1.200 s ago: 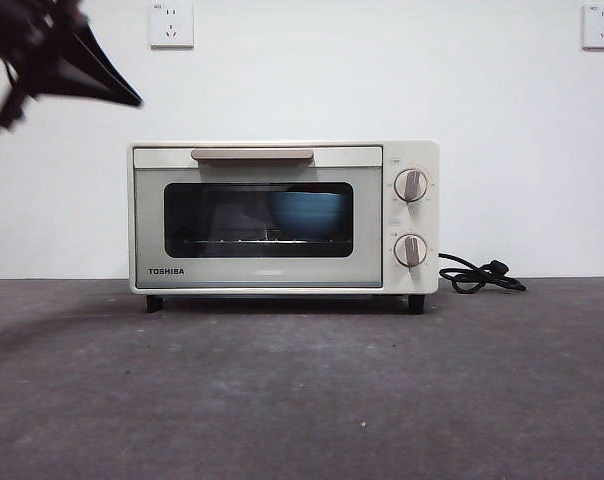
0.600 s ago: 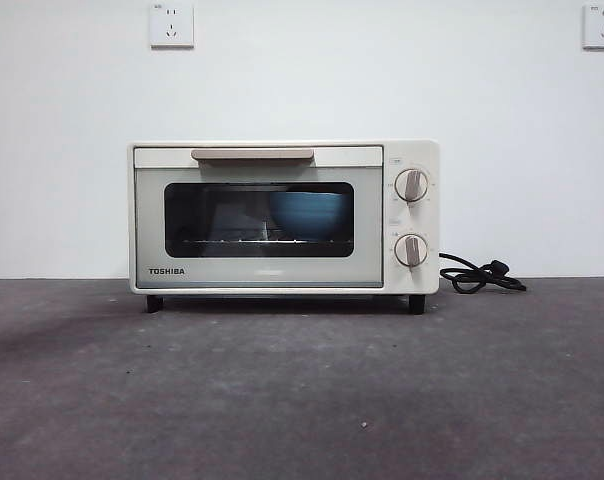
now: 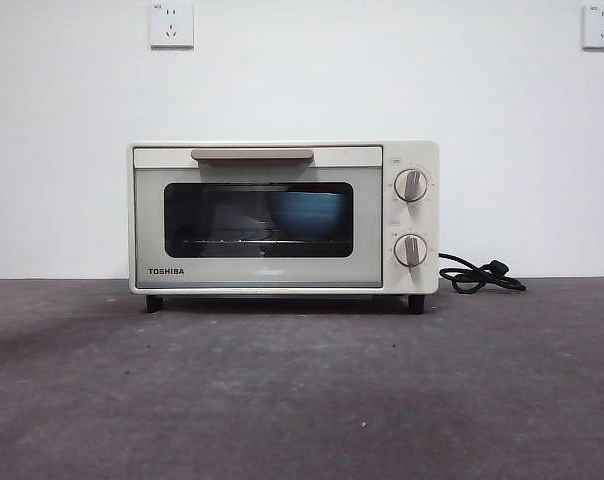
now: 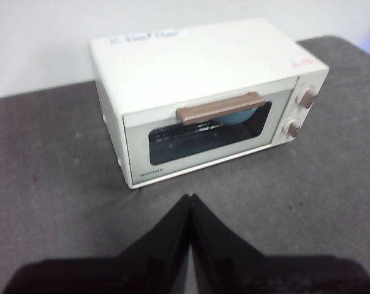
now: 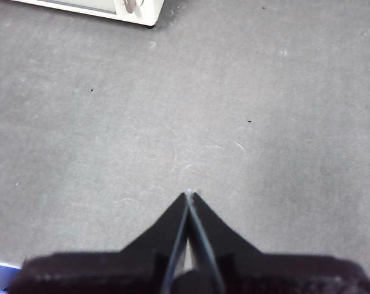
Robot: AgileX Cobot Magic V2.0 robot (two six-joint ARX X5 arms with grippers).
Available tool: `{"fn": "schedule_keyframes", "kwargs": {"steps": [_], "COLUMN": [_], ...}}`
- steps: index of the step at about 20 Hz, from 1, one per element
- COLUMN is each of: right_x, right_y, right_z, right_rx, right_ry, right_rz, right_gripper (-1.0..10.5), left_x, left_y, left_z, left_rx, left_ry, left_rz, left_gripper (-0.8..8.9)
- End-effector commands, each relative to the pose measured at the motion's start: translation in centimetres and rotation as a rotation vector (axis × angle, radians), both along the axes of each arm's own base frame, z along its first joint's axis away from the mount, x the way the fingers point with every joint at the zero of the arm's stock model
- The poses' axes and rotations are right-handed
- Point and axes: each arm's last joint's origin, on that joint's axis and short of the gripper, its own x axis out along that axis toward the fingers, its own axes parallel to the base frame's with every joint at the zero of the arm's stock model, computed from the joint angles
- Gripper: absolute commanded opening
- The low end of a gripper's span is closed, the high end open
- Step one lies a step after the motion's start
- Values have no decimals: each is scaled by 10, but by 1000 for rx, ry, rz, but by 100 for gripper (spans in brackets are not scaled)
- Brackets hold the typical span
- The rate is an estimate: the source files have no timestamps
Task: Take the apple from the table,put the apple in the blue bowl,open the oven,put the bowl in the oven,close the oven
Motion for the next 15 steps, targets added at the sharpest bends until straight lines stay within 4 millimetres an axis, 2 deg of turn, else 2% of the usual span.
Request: {"fn": "schedule_keyframes", "kwargs": {"steps": [1,2,5,7,10,15], "right_x": [1,1,1,1,1,1], "right_y": [0,0,0,0,0,0], "right_z": [-1,-1,-1,-1,-1,-1], "right_rx": [-4,-3,-4,-3,-4,-4], "right_ry": [1,1,1,1,1,2], "right_rz": [2,2,2,2,2,2], "right_gripper": [1,1,1,1,1,1], "left_x": [0,-1,-10,-18,-32,-41], "left_y": [0,1,4,7,12,20], "left_z": [0,0,-9,-33,-87,-193], "left_rx": [91,139,129,113,82,77], "left_ry": [-44,-56,-182,-314,-432,-400], "left_rz": [-18,-15,5,30,77,158], "left_gripper": [-4,-4,-4,-4,-4,-4]}}
